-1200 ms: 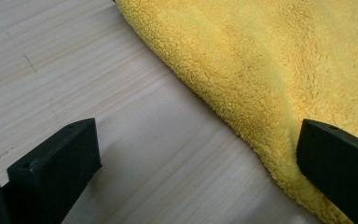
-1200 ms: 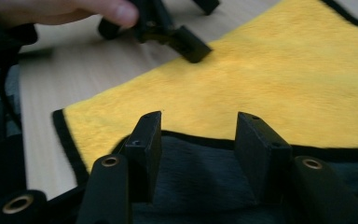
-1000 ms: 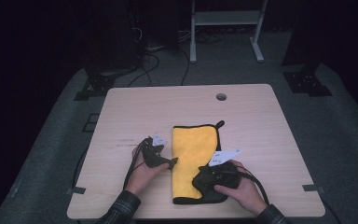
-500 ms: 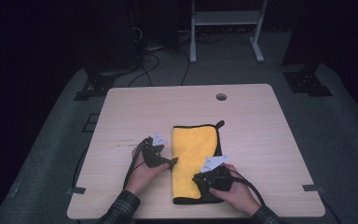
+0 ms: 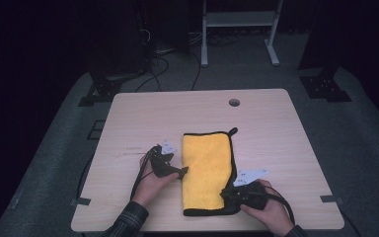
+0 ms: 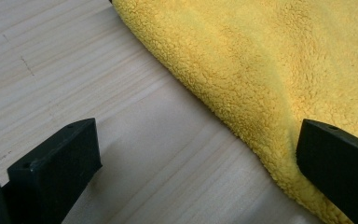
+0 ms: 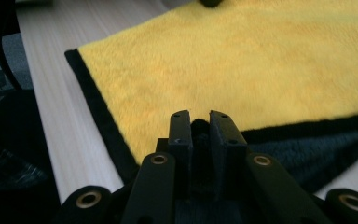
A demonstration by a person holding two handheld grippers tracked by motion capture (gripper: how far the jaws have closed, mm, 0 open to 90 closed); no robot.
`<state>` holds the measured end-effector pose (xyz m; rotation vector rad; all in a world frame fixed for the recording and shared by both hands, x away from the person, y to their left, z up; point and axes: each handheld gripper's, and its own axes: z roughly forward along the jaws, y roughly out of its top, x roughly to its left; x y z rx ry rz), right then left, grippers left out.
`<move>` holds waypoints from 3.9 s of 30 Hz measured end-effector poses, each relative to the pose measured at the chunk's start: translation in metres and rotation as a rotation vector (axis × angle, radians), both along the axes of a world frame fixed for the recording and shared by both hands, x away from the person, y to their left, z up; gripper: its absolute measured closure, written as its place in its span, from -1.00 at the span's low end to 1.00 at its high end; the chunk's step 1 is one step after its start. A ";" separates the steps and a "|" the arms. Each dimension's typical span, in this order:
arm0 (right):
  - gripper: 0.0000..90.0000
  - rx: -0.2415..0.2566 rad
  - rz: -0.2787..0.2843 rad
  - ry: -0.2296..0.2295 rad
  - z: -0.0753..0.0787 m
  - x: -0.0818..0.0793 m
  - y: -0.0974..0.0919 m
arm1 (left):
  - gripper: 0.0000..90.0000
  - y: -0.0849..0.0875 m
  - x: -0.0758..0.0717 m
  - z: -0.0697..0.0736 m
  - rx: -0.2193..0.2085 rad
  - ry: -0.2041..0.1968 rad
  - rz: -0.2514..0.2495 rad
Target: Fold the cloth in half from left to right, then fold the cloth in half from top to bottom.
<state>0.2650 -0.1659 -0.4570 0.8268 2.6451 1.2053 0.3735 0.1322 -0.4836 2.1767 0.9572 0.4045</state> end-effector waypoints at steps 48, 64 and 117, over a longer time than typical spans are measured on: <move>0.12 0.059 -0.194 -0.065 0.014 0.129 -0.026 | -0.45 0.006 0.033 0.019 -0.053 0.009 0.009; 0.09 0.037 -0.280 -0.020 0.002 0.202 -0.021 | -0.18 -0.005 0.081 0.032 -0.097 -0.011 -0.018; 0.77 0.114 -0.079 -0.049 0.025 0.102 -0.034 | 0.80 0.006 -0.003 0.053 -0.259 0.101 -0.258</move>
